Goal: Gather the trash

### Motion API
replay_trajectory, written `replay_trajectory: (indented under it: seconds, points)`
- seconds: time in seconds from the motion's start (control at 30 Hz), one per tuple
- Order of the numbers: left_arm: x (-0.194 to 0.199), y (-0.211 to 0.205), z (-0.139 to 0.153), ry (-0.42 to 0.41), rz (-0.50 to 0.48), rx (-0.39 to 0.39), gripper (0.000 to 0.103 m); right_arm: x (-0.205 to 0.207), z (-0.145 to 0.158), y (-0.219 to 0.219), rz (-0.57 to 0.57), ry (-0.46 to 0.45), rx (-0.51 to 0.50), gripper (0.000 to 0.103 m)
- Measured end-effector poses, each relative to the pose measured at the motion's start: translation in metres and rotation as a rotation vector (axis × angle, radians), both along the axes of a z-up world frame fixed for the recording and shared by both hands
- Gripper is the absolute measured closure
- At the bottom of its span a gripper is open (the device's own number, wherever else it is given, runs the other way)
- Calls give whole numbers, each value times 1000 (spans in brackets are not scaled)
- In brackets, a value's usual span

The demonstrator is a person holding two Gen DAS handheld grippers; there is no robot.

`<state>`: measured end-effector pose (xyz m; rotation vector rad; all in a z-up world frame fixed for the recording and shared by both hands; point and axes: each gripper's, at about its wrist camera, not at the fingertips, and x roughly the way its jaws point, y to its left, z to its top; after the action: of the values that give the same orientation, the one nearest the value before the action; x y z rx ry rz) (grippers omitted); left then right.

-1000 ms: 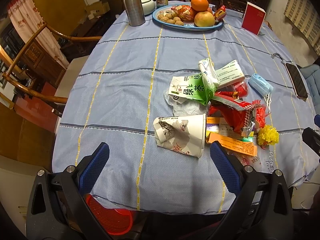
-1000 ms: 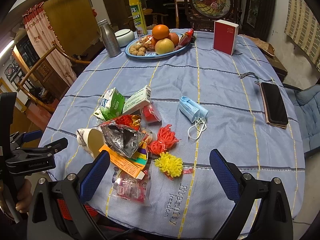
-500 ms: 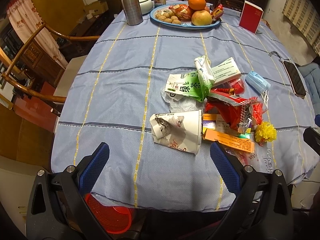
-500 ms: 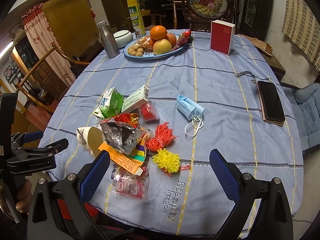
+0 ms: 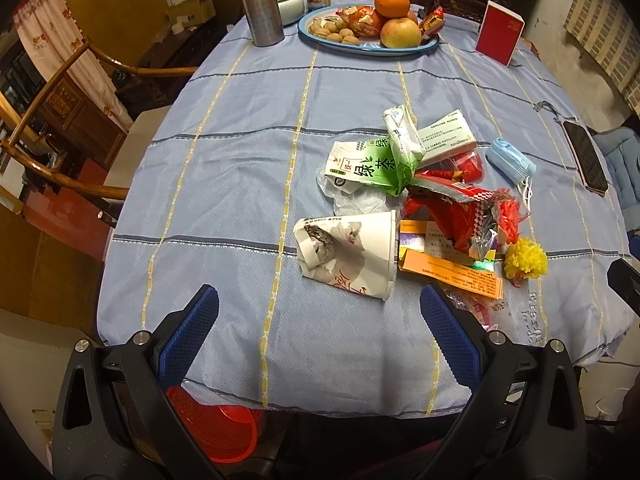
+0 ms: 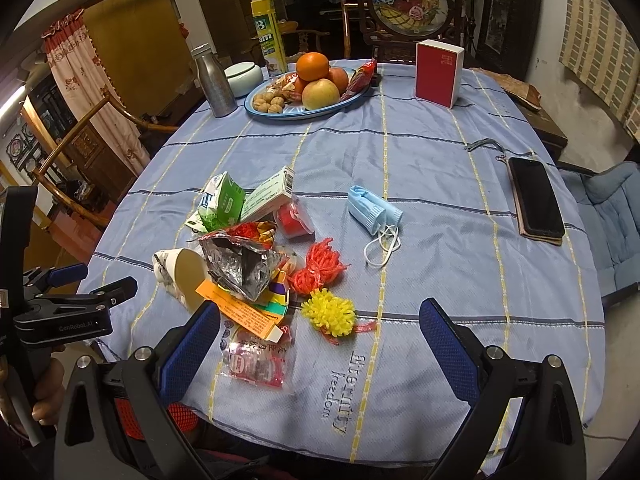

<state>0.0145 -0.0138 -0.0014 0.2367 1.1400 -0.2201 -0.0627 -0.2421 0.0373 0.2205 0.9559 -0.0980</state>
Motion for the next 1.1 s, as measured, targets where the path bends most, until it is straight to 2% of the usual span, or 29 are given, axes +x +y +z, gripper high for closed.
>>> replay_trajectory:
  seconds: [0.37, 0.5, 0.73, 0.87, 0.97, 1.1]
  points:
    - [14, 20, -13, 69, 53, -60, 7, -15, -7, -10, -62, 27, 7, 6]
    - [21, 14, -16, 93, 23, -89, 7, -22, -11, -16, -102, 40, 14, 6]
    - [42, -13, -38, 147, -51, -79, 7, -40, -17, -27, -198, 68, 11, 6]
    - [56, -19, -54, 148, -75, -18, 7, -51, -20, -36, -272, 80, 22, 6]
    - [58, -10, -59, 145, -73, 12, 7, -51, -23, -33, -283, 88, 29, 6]
    - [56, 27, -62, 154, -30, 35, 7, -39, -22, -19, -247, 80, 30, 6]
